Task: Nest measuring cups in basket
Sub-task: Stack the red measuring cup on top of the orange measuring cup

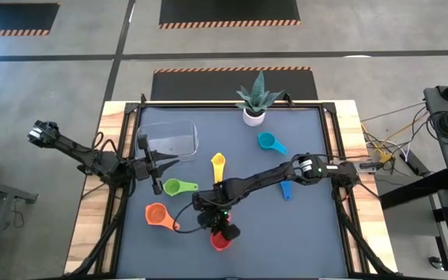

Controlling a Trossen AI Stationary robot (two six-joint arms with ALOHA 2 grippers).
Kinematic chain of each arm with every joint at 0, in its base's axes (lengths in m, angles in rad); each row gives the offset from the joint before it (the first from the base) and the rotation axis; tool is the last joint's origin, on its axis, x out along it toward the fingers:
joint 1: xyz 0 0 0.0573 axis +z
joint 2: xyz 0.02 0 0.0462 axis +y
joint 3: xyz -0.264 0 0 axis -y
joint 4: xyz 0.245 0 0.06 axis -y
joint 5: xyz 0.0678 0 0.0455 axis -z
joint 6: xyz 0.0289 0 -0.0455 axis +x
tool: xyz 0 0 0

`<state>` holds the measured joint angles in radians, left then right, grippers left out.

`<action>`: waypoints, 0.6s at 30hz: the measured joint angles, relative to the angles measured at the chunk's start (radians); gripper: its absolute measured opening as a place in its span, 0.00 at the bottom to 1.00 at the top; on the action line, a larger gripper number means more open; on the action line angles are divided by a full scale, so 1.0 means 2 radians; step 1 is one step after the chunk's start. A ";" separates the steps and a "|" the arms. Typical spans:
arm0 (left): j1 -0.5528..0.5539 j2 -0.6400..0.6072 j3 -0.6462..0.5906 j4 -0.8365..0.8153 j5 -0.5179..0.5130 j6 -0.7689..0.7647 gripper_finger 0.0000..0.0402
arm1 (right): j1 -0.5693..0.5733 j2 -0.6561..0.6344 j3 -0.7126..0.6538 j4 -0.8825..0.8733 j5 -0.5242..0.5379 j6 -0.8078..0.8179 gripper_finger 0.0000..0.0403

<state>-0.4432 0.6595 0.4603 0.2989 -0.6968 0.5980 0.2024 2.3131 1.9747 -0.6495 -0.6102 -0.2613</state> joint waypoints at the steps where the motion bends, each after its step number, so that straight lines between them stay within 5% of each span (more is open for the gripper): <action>1: 0.000 0.000 0.000 0.000 0.000 0.000 0.09 | -0.001 0.000 0.000 0.000 0.000 0.009 0.06; 9: 0.000 0.000 0.000 0.000 0.000 0.000 0.09 | -0.013 -0.002 0.000 0.021 0.056 0.122 0.03; 18: 0.000 0.000 0.000 0.000 0.000 0.000 0.09 | -0.020 -0.034 0.000 0.030 0.235 0.223 0.02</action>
<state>-0.4433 0.6586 0.4603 0.2993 -0.6969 0.5976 0.1628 2.2456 1.9747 -0.5892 -0.1405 0.1838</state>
